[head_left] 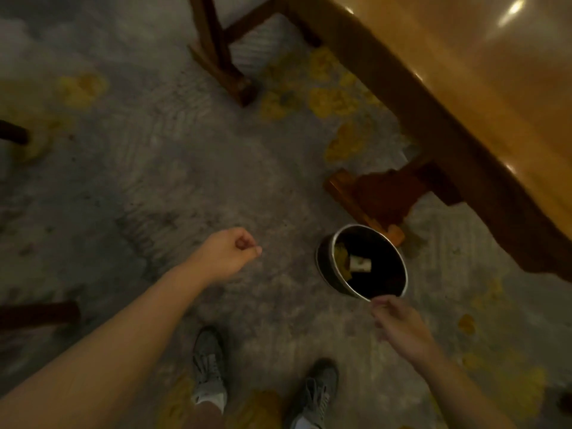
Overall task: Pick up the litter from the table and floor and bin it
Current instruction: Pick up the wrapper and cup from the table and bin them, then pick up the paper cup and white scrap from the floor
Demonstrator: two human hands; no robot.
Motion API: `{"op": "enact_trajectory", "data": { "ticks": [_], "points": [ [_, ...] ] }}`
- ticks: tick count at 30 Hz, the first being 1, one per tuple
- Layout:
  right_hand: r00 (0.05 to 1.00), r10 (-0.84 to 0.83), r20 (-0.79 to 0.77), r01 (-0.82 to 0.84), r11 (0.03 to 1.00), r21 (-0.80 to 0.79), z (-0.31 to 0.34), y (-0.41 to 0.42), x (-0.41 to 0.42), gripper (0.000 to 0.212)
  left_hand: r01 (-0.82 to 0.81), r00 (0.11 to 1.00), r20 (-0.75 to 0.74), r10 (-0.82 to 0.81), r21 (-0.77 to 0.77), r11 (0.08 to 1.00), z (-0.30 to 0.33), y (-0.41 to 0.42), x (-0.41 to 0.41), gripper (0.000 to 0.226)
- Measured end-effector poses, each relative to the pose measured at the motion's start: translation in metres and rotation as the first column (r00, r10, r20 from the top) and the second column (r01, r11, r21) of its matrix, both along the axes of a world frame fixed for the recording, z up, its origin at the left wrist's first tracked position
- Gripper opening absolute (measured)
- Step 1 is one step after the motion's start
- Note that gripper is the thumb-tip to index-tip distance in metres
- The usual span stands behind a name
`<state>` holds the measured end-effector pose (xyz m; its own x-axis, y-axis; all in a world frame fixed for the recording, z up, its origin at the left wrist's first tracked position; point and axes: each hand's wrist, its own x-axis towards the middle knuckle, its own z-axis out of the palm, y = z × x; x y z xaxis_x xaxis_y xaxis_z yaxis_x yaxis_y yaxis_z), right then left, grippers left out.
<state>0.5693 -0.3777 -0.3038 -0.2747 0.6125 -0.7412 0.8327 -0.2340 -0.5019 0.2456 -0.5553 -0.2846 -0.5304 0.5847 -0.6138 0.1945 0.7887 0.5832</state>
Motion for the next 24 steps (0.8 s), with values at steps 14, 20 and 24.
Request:
{"op": "enact_trajectory", "data": {
  "ticks": [14,20,24],
  "points": [
    [0.699,0.713,0.05,-0.597,0.543,0.591,0.357,-0.089,-0.316,0.014,-0.153,0.884,-0.386,0.265,0.296,0.943,0.329,-0.195,-0.226,0.014],
    [0.56,0.828,-0.031,-0.553,0.401,0.73,0.451,-0.164,-0.438,0.025,-0.086,0.8,-0.534,0.274,0.35,0.933,0.448,-0.251,-0.299,0.016],
    [0.488,0.871,-0.064,-0.528,0.352,0.773,0.482,-0.195,-0.518,0.024,-0.111,0.751,-0.584,0.307,0.346,0.932,0.482,-0.277,-0.35,0.013]
  ]
}}
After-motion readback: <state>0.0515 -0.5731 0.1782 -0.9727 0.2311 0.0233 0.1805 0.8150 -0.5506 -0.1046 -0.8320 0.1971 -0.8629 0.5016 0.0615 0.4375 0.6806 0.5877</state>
